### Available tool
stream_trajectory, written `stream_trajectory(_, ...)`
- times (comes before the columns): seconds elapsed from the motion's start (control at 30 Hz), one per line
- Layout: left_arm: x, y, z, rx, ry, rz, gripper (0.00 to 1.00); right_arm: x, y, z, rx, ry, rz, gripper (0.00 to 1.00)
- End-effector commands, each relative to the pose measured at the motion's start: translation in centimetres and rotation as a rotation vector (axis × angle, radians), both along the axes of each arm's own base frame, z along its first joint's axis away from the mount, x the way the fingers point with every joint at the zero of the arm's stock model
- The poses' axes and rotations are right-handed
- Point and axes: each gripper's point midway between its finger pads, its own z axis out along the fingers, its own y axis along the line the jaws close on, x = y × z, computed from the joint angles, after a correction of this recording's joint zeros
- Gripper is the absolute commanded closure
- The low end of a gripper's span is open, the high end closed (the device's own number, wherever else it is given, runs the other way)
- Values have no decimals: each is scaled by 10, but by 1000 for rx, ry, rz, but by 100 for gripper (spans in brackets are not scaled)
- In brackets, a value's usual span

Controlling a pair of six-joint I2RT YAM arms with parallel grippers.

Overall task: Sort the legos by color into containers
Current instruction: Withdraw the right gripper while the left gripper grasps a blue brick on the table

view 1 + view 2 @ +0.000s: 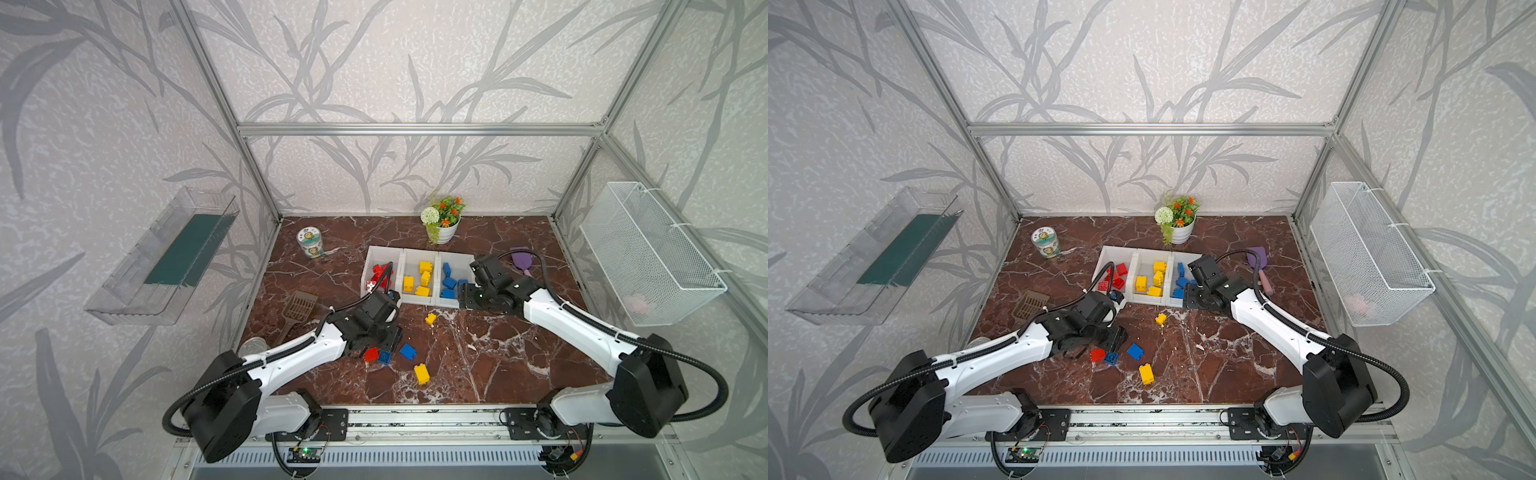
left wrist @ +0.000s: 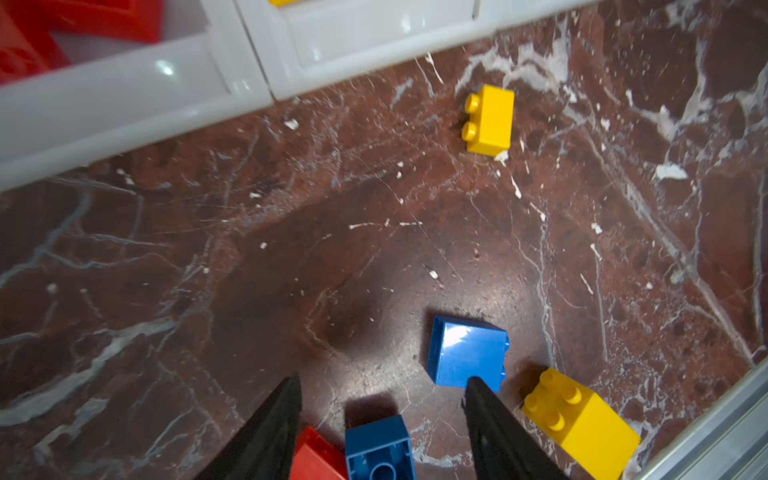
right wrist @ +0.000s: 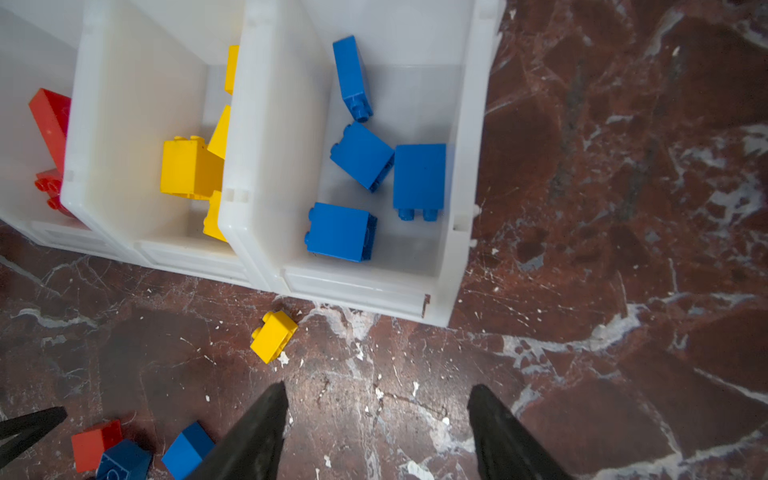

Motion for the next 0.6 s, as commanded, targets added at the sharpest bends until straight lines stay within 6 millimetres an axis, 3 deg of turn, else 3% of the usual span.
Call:
stream_trajectory(0.0,-10,-12,-4,31,30,-88,35,-5,-9,8,15,-27,-44,30)
stream_trajectory(0.27,-35,-38,-20,84,76,-212,35,-18,-23,16,34,-63,-93,30)
stream_trajectory(0.57,-37,-39,-35,167,69,-216,35,-30,-34,12,40,-75,-128,30)
